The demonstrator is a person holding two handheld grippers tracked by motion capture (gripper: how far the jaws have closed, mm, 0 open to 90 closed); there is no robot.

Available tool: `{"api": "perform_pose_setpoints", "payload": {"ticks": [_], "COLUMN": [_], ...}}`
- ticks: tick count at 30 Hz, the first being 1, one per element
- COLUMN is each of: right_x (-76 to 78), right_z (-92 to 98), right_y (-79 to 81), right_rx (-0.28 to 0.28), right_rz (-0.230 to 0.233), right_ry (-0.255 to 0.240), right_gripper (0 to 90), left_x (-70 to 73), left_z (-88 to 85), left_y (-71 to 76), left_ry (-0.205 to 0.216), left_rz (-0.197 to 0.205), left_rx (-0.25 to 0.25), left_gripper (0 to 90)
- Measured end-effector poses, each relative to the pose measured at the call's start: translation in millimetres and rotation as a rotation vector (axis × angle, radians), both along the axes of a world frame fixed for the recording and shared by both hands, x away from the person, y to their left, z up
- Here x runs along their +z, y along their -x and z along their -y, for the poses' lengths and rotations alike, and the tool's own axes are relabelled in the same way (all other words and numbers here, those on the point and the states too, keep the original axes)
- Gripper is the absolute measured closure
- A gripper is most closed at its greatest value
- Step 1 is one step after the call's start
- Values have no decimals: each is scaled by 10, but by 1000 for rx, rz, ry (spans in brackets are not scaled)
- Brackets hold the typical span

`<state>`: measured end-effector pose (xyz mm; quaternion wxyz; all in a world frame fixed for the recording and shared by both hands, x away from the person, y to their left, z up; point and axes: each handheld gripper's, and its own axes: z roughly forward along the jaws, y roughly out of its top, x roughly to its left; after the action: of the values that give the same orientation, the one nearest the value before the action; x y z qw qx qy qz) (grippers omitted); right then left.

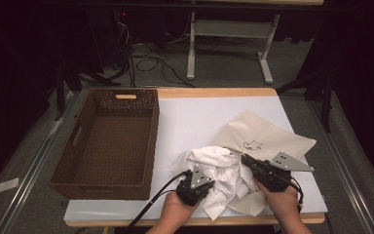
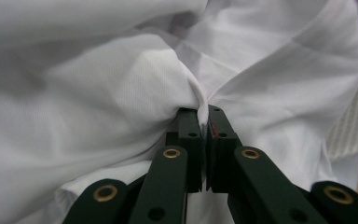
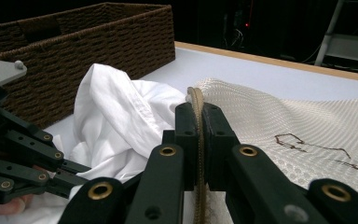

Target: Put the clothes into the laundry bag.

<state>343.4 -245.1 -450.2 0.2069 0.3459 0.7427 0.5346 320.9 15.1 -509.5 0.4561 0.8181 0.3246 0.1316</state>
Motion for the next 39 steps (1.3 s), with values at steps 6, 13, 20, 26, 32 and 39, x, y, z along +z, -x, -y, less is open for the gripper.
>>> {"api": "perform_pose_setpoints", "payload": {"ticks": [6, 13, 20, 26, 32, 39], "right_x": [11, 12, 19, 58, 112, 117], "right_z": [3, 19, -18, -64, -173, -194], "right_y": [-18, -20, -3, 43, 122, 155], "right_rx": [-4, -1, 25, 61, 114, 116], "right_rz": [4, 0, 10, 31, 62, 72], "right_ry": [-5, -17, -23, -39, -44, -39], "right_gripper": [875, 875, 875, 875, 876, 875], "left_x": [53, 28, -12, 109, 330, 271], "left_z": [303, 665, 717, 538, 304, 343], "left_y": [-81, -288, -314, -197, 16, 25], "left_ry": [32, 29, 40, 72, 102, 85], "left_rz": [23, 22, 37, 56, 112, 117], "left_rx": [-6, 19, 58, 68, 84, 78], "left_gripper": [867, 863, 861, 863, 864, 863]}}
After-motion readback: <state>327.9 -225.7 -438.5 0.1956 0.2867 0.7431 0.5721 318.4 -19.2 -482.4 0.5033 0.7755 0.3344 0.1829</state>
